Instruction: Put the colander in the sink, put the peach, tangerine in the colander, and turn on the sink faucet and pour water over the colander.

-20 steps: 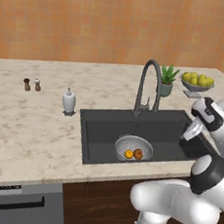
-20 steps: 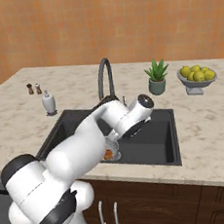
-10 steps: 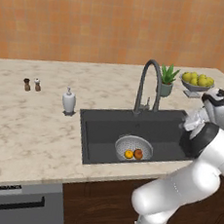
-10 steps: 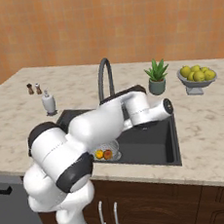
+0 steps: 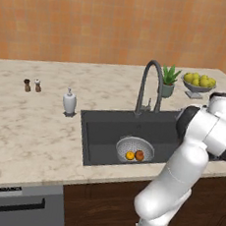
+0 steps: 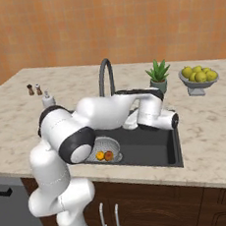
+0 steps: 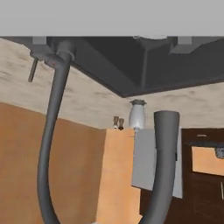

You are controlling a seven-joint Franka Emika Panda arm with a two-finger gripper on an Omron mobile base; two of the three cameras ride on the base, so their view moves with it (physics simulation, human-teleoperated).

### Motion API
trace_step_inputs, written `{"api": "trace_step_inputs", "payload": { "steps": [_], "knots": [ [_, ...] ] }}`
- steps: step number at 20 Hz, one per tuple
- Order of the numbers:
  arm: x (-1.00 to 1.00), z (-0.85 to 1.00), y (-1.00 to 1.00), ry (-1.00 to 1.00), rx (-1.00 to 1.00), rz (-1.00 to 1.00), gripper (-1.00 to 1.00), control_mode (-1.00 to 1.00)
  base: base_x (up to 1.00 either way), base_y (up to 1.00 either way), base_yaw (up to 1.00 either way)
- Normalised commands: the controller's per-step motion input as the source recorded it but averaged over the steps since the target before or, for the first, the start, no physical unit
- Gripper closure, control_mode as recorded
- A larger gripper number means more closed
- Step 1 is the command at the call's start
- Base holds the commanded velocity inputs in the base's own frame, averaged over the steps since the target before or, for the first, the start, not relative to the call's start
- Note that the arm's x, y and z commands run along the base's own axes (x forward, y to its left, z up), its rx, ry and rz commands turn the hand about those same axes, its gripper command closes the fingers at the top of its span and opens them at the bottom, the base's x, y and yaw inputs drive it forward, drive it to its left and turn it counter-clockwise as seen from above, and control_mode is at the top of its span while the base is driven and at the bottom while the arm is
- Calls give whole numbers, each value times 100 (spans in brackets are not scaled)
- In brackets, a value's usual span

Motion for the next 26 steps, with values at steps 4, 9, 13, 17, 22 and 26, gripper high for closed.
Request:
{"api": "trace_step_inputs", "payload": {
  "steps": [4, 9, 13, 17, 22, 26],
  "knots": [
    [44, 25, 17, -19, 13, 0, -100, -100, 0, 0, 0],
    [28, 41, 9, 18, 23, 0, -100, -100, 0, 0, 0],
    [23, 19, 6, 22, 18, 0, -100, -100, 0, 0, 0],
    [19, 1, 36, 8, 2, 0, -100, -100, 0, 0, 0],
    [19, -8, 53, 0, 0, 0, -100, -100, 0, 0, 0],
    [23, -15, 45, -9, -6, -3, -100, -100, 0, 0, 0]
  ]
}}
